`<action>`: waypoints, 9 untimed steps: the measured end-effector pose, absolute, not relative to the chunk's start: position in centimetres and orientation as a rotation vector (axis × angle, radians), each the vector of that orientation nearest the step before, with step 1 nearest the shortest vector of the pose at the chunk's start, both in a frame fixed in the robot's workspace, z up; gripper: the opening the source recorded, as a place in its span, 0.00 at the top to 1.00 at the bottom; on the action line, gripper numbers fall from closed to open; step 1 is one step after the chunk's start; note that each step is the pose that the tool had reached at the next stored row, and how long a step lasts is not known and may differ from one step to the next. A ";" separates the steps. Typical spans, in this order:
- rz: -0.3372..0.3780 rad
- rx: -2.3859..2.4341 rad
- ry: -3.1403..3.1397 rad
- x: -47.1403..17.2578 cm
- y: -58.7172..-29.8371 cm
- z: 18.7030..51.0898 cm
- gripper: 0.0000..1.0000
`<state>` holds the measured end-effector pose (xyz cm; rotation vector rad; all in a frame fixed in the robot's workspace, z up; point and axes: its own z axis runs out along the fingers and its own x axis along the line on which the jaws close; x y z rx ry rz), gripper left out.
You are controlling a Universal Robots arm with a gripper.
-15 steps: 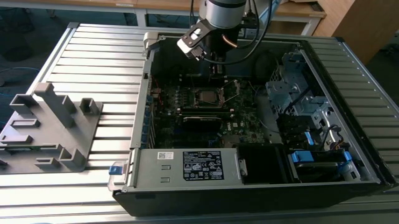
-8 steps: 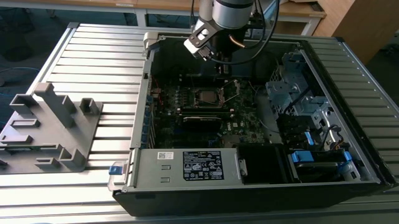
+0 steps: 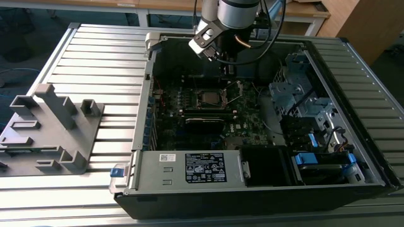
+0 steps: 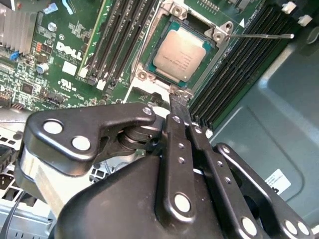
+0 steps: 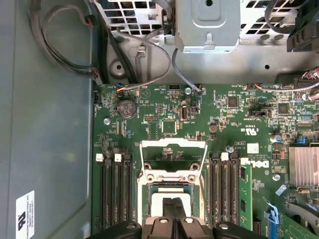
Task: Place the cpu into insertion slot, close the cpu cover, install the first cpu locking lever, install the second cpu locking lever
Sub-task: 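Close the cpu cover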
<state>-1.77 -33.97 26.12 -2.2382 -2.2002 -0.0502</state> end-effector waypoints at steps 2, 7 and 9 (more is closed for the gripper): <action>-0.050 -2.238 -2.200 -1.7 -34.0 26.1 0.89; -0.050 -2.238 -2.200 -0.7 -34.0 26.1 0.89; -0.050 -2.238 -2.200 -0.4 -34.0 26.1 0.89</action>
